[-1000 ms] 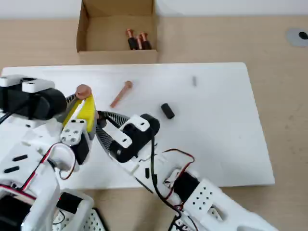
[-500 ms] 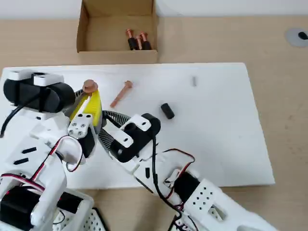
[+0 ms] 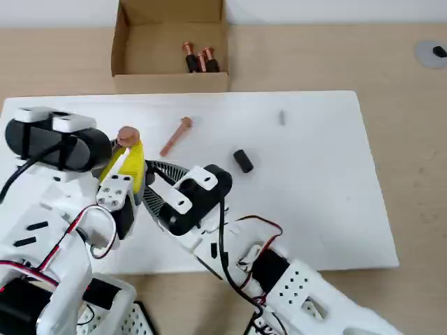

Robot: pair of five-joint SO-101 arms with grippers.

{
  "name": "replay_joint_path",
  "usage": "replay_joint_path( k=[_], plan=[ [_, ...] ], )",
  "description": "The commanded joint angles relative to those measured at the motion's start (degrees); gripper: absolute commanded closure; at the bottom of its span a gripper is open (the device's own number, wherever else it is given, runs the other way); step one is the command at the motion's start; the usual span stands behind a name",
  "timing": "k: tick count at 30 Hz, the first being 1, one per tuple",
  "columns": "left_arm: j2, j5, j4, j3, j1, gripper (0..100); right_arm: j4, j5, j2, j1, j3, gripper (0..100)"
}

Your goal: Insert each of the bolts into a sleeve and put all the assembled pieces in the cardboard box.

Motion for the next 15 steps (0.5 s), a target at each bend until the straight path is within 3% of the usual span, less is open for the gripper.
replay_joint_path(
  k=[1, 4, 8, 15],
  plan=[
    [0.4, -1.0, 0.3, -2.3, -0.4, 99, -1.1, -0.4, -1.8, 1.8, -2.9, 98.9],
    [0.4, -0.4, 0.4, -2.9, -0.4, 97, -1.1, -0.3, -1.8, 1.8, -2.9, 98.9],
    [0.3, 5.7, 0.5, -3.2, -0.8, 86, -1.1, 2.0, -1.7, 1.8, -2.7, 98.9],
    [0.3, 5.4, 0.7, -2.7, -0.5, 86, -1.1, 2.0, -1.7, 1.8, -2.7, 98.9]
  ],
)
